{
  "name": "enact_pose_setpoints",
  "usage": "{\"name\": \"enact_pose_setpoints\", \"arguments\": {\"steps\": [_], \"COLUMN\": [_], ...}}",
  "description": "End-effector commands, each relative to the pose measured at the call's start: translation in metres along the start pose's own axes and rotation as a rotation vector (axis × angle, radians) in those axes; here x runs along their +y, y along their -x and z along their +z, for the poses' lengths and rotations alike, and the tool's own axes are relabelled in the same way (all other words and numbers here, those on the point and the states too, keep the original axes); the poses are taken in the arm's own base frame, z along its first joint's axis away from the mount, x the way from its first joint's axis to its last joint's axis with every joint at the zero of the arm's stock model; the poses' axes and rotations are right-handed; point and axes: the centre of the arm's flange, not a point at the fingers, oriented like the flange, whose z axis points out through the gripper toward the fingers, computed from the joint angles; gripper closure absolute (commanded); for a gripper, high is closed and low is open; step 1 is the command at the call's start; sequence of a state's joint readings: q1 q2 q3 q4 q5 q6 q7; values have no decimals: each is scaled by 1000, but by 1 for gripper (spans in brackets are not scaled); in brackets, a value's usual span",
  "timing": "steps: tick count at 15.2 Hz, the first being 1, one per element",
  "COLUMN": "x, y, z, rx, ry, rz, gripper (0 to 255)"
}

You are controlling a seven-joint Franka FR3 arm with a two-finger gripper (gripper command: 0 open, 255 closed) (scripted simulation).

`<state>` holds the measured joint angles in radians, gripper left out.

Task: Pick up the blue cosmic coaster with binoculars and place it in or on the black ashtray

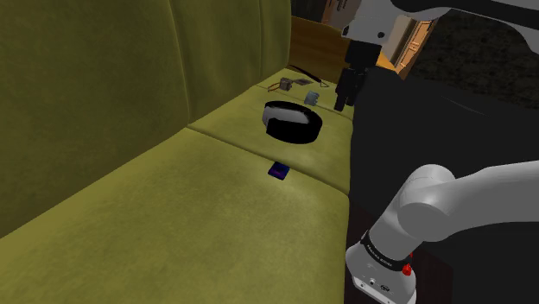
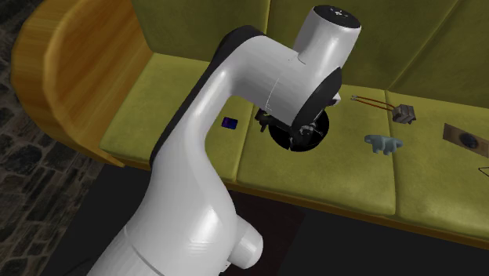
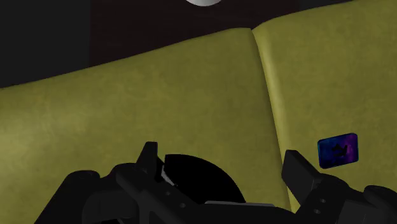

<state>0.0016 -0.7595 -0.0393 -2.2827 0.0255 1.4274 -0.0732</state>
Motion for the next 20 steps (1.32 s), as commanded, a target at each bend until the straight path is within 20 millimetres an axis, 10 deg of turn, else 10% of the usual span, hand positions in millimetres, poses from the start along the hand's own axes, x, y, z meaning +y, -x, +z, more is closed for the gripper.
{"name": "enact_pose_setpoints", "arguments": {"steps": [1, 20], "x": [0, -206], "y": [0, -45], "z": [0, 113], "rx": [0, 91], "ry": [0, 66], "rz": [0, 2], "gripper": [0, 0]}}
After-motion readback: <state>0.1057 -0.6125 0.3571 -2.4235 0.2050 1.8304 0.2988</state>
